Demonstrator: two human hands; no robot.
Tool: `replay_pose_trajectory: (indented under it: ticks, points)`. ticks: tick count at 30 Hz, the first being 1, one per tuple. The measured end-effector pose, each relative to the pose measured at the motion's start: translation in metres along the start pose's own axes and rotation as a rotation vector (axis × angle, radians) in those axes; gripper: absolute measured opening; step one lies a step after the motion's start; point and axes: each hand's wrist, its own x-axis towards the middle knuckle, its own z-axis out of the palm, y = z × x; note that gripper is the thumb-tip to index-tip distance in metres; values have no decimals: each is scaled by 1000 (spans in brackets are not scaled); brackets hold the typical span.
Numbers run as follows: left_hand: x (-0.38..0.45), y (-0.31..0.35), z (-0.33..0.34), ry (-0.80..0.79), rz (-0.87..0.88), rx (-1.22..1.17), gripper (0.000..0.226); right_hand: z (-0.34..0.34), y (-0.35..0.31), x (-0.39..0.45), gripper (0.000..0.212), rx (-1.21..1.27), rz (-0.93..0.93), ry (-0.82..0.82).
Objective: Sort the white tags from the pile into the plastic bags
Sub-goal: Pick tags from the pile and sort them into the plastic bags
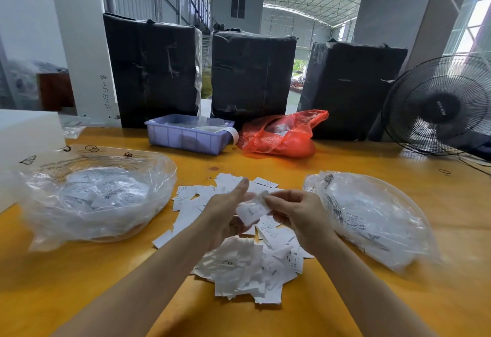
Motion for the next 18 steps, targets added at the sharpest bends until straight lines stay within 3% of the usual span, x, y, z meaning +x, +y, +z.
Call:
replay_pose_trajectory:
  ticks: [3,8,11,14,16,18]
  points:
    - [3,4,-8,-77,-74,6,52,-4,-4,1,6,87,70,71]
    - [6,2,-17,-75,1,110,16,-5,-1,5,5,74,94,96]
    - [9,9,-27,25,88,282,6,-13,-5,7,4,-28,-38,154]
    - [14,27,-57,267,264,500,13,-41,-18,14,4,-233,-312,355]
    - [16,40,-86,520,366,614,20,-71,-24,20,5,-487,-484,559]
    - [14,52,-118,783,368,764,25,-103,-21,26,10,-798,-533,724]
